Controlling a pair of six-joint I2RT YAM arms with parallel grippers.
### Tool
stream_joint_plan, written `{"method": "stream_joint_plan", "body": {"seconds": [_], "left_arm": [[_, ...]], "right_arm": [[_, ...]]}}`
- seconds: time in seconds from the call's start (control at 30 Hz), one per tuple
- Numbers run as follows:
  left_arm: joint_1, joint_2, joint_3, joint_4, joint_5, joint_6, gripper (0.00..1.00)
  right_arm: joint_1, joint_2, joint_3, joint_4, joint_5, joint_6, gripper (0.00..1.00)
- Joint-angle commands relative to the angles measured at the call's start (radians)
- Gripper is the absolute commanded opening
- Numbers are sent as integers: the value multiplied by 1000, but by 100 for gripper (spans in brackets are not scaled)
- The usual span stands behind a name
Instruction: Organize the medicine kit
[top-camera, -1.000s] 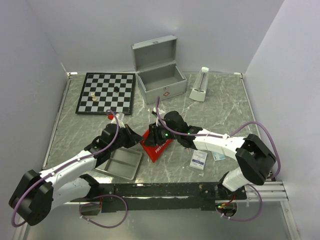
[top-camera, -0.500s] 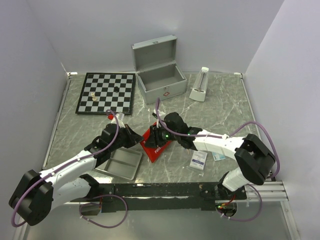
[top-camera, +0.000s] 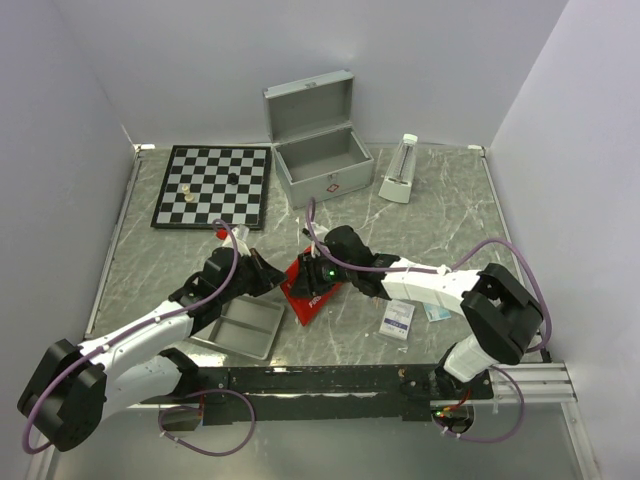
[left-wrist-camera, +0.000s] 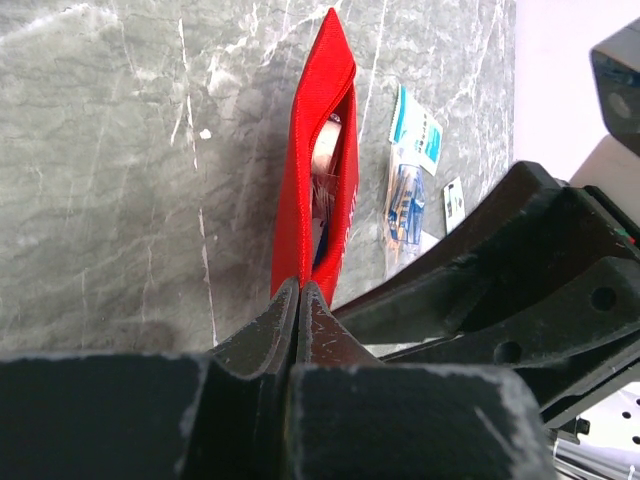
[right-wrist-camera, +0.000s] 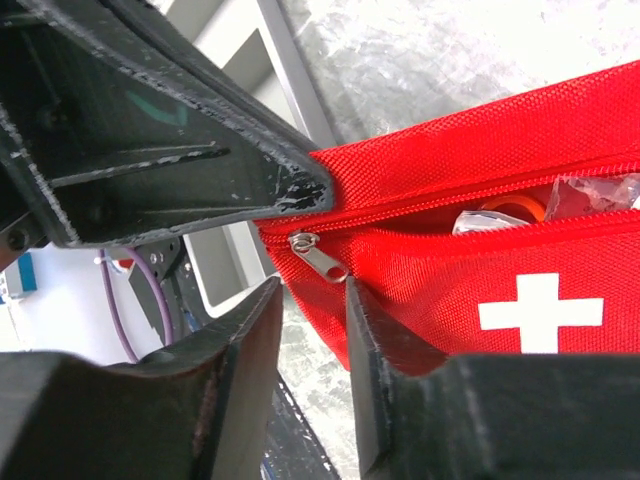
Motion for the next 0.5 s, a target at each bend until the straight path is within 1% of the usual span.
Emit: {"method": "stream_joint_plan", "body": {"seconds": [0.0,0.07,0.27,0.47], "left_arm": [[-10,-20,6,42,1,-2,1],[-11,-17,6,45,1,-3,1],[-16,-14,3,52,3,-5,1],[-18,-11,3,54,3,-5,1]], "right_arm": [[7,10,50,-18,22,-2,43],[9,13,55,-21,28,1,46],[12,19,73,-22,24,4,45],[21,30,84,-12,5,6,40]]}}
